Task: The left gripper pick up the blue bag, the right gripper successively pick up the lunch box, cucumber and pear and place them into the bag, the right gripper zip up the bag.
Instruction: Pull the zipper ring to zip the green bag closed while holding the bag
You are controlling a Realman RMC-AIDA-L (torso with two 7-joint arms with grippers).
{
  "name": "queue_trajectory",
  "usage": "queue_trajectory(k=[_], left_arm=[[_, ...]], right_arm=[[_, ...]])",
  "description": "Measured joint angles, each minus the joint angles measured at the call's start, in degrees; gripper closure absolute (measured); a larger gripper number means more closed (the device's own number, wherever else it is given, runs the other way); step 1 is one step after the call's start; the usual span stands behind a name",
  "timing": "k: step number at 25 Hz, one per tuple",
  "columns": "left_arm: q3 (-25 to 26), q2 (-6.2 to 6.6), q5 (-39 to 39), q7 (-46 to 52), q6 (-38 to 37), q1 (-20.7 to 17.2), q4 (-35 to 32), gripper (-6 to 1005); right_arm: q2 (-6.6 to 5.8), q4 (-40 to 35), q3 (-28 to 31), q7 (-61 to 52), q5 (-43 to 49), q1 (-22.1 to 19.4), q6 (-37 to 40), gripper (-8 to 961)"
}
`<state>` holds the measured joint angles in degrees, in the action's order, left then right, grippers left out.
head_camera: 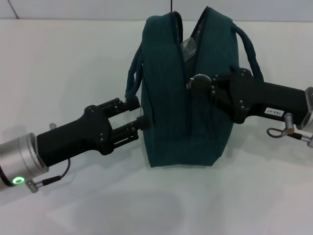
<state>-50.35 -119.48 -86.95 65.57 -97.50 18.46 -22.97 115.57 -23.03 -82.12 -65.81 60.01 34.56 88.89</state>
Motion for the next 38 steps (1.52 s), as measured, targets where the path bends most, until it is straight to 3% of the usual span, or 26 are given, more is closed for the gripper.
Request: queue_trajectory(k=[7, 26, 38], left_arm=[[-1.5, -0.06, -0.4, -0.8, 0.0, 1.8, 1.8, 385], [-2.9, -0.32, -0.7, -3.1, 4.0, 6.1, 6.8, 392], [-3.5, -0.41, -0.5, -10.1, 5.8, 6.2, 7.6, 576]], right_arm=[[-0.05, -1.5, 1.0, 0.7, -0.6, 1.2, 3.4, 943], [0.25, -1.0, -1.5, 0.9, 0.7, 2.3, 0.4, 942], [0.26, -1.1, -1.4, 1.0, 0.5, 2.8, -0.9, 942]])
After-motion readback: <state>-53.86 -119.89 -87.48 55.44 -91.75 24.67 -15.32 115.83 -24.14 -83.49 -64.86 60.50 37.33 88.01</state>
